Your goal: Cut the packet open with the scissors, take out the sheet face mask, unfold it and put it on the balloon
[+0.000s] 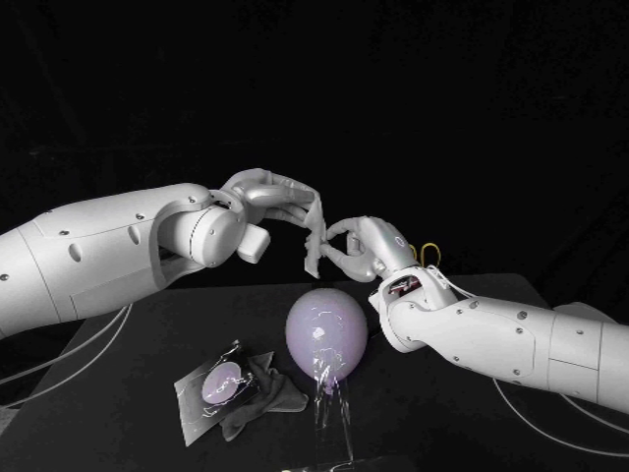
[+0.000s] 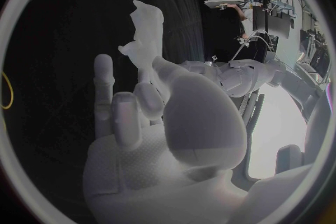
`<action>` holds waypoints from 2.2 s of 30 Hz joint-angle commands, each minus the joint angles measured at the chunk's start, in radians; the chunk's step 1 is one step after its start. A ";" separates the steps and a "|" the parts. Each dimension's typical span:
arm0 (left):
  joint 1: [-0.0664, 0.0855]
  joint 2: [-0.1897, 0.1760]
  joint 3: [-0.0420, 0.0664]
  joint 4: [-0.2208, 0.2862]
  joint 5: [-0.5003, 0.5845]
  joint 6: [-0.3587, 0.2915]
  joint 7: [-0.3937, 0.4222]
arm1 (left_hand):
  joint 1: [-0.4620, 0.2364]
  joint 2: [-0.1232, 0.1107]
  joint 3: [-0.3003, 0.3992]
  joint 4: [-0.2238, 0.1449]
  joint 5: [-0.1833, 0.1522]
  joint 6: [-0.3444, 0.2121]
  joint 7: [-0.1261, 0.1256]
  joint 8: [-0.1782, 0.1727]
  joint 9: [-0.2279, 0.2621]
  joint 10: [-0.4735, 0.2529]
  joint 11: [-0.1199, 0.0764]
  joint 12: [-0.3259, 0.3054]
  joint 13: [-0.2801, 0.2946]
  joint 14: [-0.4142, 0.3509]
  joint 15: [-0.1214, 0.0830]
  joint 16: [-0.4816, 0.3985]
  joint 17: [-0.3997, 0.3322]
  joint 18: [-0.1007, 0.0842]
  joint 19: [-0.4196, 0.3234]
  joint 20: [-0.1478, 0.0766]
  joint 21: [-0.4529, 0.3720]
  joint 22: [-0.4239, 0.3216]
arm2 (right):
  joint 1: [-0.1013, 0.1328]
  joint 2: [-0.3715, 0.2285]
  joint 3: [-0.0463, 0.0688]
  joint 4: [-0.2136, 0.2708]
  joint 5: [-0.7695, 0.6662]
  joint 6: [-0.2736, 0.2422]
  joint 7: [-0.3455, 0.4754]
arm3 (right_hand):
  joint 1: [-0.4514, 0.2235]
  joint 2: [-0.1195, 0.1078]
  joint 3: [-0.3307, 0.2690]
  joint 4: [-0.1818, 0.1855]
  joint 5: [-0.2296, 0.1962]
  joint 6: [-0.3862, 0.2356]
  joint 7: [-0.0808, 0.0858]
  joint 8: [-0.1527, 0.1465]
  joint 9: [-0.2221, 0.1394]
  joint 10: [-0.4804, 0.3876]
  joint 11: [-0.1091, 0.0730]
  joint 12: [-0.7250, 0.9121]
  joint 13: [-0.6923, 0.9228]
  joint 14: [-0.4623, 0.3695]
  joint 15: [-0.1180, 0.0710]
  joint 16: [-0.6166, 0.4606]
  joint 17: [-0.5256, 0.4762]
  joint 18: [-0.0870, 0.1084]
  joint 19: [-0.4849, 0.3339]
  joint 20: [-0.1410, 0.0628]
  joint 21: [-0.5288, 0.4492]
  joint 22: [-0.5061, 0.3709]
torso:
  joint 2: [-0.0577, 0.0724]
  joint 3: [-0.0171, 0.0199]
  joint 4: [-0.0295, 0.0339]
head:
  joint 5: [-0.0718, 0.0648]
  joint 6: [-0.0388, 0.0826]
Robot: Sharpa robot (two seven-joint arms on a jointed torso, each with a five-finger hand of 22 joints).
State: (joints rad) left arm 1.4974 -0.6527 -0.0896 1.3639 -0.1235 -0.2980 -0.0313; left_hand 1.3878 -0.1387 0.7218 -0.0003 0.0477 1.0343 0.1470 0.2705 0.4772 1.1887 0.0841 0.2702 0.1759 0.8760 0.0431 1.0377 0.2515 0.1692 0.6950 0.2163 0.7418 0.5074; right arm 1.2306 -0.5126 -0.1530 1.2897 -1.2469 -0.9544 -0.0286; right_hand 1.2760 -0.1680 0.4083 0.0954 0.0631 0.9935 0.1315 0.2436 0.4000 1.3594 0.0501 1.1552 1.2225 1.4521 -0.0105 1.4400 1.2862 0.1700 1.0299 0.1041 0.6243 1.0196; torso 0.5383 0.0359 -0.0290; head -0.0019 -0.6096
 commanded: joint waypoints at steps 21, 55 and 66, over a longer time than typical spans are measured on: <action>0.001 -0.001 0.001 0.017 0.007 0.019 0.004 | -0.010 0.001 0.007 -0.002 0.003 0.008 -0.004 0.003 0.174 0.003 0.000 0.004 0.002 0.006 -0.002 -0.005 0.002 0.009 -0.008 0.000 0.007 0.003 | 0.010 0.012 0.006 -0.029 -0.001 -0.066 0.013 | 0.032 0.062 0.018 -0.006 -0.014 0.024 -0.031 0.084 0.041 0.049 -0.024 0.107 0.088 0.028 -0.016 0.042 0.063 0.009 0.009 -0.013 0.042 0.037 | 0.000 -0.0001 0.0001 | -0.004 0.002; 0.000 0.000 0.000 -0.025 0.004 0.009 0.009 | -0.012 0.001 0.010 -0.005 0.003 0.008 -0.003 0.002 0.174 0.003 0.000 0.004 0.002 0.005 -0.002 -0.006 0.002 0.009 -0.009 0.000 0.012 0.007 | 0.044 -0.068 0.009 0.055 0.008 -0.071 0.096 | 0.034 0.138 0.244 -0.063 -0.015 -0.014 -0.041 0.207 0.115 0.100 -0.035 0.185 0.153 0.070 -0.029 0.086 0.155 -0.010 0.060 -0.029 0.174 0.142 | -0.001 0.0004 -0.0004 | -0.013 0.006; -0.007 0.003 -0.010 -0.039 -0.025 0.014 0.008 | -0.016 -0.001 0.015 -0.008 0.003 0.007 -0.003 0.000 0.175 0.001 0.001 0.003 0.003 0.001 -0.001 -0.010 0.002 0.007 -0.017 0.001 0.017 0.012 | 0.112 -0.116 0.010 0.098 -0.014 -0.006 0.028 | 0.019 0.125 0.253 -0.073 -0.015 -0.012 -0.044 0.219 0.120 0.118 -0.038 0.216 0.180 0.087 -0.031 0.103 0.200 -0.019 0.087 -0.029 0.223 0.172 | -0.002 0.0000 0.0000 | -0.019 0.011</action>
State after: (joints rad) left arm 1.4904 -0.6521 -0.1005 1.3254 -0.1297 -0.2889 -0.0318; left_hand 1.3746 -0.1438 0.7300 -0.0086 0.0457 1.0379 0.1434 0.2691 0.4775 1.1885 0.0844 0.2700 0.1775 0.8778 0.0419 1.0336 0.2525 0.1606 0.6843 0.2197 0.7535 0.5182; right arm 1.3373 -0.6259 -0.1440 1.3831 -1.2357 -0.9547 0.0374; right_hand 1.3033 -0.0407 0.6557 0.0220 0.0467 0.9775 0.0935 0.4080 0.4874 1.4615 0.0124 1.3688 1.3069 1.4665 -0.0325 1.5400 1.3079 0.1542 1.1128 0.0753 0.8452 1.1908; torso 0.5370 0.0360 -0.0297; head -0.0198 -0.6002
